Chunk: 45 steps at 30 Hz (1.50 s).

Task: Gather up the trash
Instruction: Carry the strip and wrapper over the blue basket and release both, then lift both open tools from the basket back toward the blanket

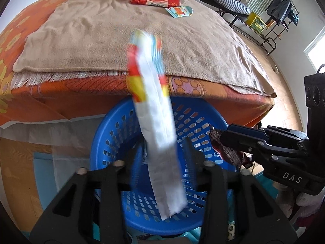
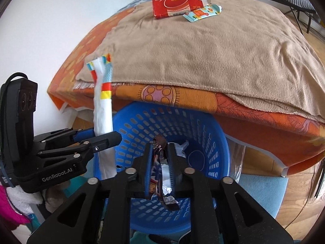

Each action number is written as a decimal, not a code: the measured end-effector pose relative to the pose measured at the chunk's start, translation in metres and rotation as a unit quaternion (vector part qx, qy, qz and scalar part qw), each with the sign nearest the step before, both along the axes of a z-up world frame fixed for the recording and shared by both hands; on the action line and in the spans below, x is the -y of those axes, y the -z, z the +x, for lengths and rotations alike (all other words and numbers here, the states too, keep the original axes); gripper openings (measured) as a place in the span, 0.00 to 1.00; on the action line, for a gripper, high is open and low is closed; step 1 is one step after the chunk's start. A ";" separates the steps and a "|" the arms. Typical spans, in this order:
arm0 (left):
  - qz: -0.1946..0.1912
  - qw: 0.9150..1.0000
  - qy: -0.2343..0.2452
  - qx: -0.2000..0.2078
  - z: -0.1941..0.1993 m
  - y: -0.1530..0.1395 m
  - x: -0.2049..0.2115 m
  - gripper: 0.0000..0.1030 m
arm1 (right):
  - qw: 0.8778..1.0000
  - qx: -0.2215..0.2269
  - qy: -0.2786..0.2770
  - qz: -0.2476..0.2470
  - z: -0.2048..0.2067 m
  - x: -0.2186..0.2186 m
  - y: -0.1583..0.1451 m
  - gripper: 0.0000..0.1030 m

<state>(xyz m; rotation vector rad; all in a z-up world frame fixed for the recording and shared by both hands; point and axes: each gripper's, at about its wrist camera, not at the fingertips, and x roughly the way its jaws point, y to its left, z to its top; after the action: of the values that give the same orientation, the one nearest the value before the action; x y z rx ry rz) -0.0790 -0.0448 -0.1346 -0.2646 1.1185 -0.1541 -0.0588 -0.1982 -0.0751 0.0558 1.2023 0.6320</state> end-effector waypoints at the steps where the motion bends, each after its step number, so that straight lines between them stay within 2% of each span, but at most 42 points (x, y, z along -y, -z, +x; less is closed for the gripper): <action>1: 0.002 1.000 0.000 0.002 0.000 -0.001 0.001 0.51 | 1.000 -0.002 0.001 -0.001 0.000 0.000 0.000 0.23; 2: 0.004 1.000 0.000 0.004 0.000 -0.001 0.002 0.52 | 1.000 -0.003 0.002 -0.001 0.000 0.000 0.001 0.31; 4: 0.005 1.000 0.000 0.004 0.000 -0.002 0.002 0.52 | 1.000 -0.004 0.005 0.001 0.001 0.001 0.001 0.38; 6: 0.005 1.000 -0.003 0.002 0.001 -0.001 0.000 0.52 | 1.000 -0.006 0.009 0.001 0.002 0.002 0.002 0.41; 8: 0.007 1.000 -0.006 0.000 0.002 0.000 -0.001 0.52 | 1.000 -0.010 0.012 -0.003 0.003 0.002 0.003 0.48; 24: 0.005 1.000 -0.016 0.001 0.004 0.000 -0.005 0.52 | 1.000 -0.005 0.022 -0.005 0.007 0.005 0.000 0.50; 28: 0.002 1.000 -0.018 0.002 0.008 -0.004 -0.006 0.52 | 1.000 0.000 0.030 -0.005 0.010 0.007 -0.003 0.53; 32: -0.001 1.000 -0.021 0.006 0.014 -0.011 -0.007 0.61 | 0.999 0.010 0.040 -0.005 0.014 0.011 -0.009 0.55; 40: -0.019 0.999 -0.038 0.007 0.037 -0.028 -0.019 0.61 | 0.997 0.010 0.073 0.014 0.039 0.023 -0.022 0.59; 45: -0.016 0.999 -0.040 0.018 0.057 -0.044 -0.029 0.61 | 0.996 0.015 0.089 0.022 0.060 0.029 -0.034 0.59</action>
<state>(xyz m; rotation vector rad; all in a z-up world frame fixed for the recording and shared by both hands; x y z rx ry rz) -0.0219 -0.0154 -0.0907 -0.3330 1.0687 -0.1051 0.0013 -0.2270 -0.0415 0.1876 1.1399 0.5011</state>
